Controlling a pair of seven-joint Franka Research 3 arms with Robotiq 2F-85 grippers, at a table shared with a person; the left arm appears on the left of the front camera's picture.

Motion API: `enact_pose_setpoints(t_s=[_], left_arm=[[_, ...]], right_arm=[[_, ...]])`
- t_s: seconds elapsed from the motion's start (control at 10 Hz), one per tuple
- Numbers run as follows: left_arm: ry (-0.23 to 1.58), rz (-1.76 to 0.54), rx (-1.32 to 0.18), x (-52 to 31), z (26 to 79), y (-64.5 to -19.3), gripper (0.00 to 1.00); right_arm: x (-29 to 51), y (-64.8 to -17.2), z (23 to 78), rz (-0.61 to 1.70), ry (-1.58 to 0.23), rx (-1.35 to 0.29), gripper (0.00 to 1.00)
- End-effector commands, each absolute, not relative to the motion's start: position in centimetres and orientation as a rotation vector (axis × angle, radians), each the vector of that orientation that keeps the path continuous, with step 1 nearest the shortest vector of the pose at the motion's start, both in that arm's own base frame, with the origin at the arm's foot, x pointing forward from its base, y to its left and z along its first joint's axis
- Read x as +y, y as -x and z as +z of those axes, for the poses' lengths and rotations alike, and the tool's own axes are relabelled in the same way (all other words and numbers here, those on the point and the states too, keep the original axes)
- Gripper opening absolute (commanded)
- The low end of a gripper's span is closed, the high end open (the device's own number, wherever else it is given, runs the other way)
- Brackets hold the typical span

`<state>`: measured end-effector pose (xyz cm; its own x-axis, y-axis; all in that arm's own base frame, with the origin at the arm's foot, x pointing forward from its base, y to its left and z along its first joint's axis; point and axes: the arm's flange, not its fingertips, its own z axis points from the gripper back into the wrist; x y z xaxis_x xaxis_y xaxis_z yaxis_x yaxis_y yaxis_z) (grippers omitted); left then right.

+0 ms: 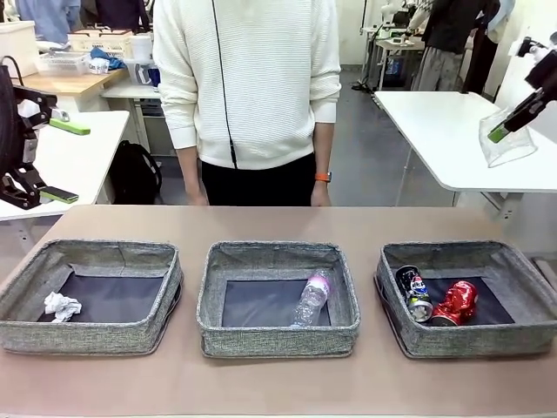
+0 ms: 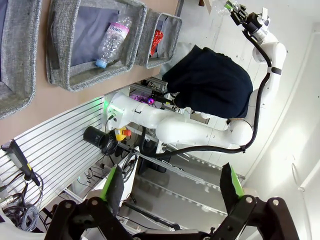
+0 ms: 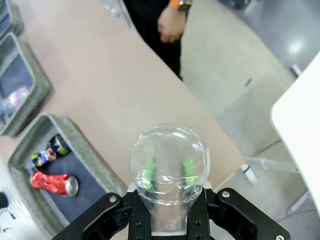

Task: Sort the waste into the appropriate baskets.
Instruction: Pick up the waste item pointed out by the person.

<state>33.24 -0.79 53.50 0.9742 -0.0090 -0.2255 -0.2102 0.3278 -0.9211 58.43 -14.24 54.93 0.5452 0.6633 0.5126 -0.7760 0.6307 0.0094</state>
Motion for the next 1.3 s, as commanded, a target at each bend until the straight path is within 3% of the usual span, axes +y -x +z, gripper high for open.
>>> enact_pose_setpoints(t_s=[0.0,0.2,0.3,0.7,1.2], left_arm=[[1.245,0.109,0.196,-0.6,53.6,-33.0,1.0],[1.245,0.109,0.196,-0.6,53.6,-33.0,1.0],[1.245,0.109,0.196,-0.6,53.6,-33.0,1.0],[1.245,0.109,0.196,-0.6,53.6,-33.0,1.0],[1.245,0.109,0.196,-0.6,53.6,-33.0,1.0]], right_arm=[[-13.3,-58.0,55.4,0.726,-0.237,-0.466,0.25],[-7.3,-57.7,59.3,0.566,-0.243,-0.372,0.25],[-1.9,-57.3,61.6,0.439,-0.179,-0.244,0.25],[14.4,-53.6,67.7,0.493,-0.131,0.01,0.25],[30.0,-48.1,71.0,0.344,0.001,-0.095,0.25]])
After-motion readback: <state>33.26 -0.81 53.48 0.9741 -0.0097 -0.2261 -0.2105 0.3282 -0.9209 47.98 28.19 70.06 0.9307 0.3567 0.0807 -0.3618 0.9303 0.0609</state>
